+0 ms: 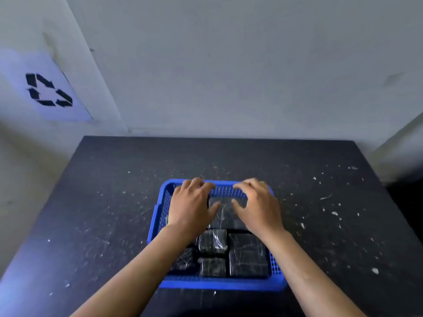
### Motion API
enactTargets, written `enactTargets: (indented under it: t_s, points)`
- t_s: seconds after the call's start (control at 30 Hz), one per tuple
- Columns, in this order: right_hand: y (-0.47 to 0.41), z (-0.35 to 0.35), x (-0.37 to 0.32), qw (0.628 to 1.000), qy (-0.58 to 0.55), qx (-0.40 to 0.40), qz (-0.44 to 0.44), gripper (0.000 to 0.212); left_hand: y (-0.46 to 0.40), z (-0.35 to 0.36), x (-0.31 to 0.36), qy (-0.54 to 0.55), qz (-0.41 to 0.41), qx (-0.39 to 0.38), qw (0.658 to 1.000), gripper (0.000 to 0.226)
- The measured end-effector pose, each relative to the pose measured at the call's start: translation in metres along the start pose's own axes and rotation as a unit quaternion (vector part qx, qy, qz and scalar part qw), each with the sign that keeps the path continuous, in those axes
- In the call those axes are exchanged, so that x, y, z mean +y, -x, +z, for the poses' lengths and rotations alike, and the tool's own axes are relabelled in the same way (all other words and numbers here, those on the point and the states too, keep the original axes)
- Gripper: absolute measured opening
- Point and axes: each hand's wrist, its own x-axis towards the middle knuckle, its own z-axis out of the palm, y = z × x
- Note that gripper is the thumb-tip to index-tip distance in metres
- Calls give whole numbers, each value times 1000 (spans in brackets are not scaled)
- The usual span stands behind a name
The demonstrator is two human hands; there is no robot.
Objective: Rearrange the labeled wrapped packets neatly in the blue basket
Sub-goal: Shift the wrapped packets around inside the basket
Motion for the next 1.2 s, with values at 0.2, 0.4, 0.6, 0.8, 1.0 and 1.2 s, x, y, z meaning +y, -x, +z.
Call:
enactTargets:
  t_s: [0.2, 0.4, 0.6, 0.8, 1.0, 1.2]
  points:
    - [18, 34, 41, 948, 120, -294, 30, 77, 33, 52, -21, -83, -26, -235, 968, 93]
    - [16, 35, 53, 954, 158, -254, -22, 85, 47, 67, -26, -89, -42, -224, 970, 108]
    - [24, 31, 48, 990, 118, -35, -62, 39, 52, 72, -30, -98, -49, -225, 968, 115]
    - [17, 38, 42, 982, 158, -2, -104, 28, 48, 73, -32, -131, -20, -258, 957, 101]
    - [34, 35, 48, 979, 138, -109, -106, 56, 47, 72, -31, -144, -17, -266, 953, 94]
    - [-20, 5, 49, 981, -73, -162, 82, 42, 47, 74, -33, -125, -24, -269, 955, 98]
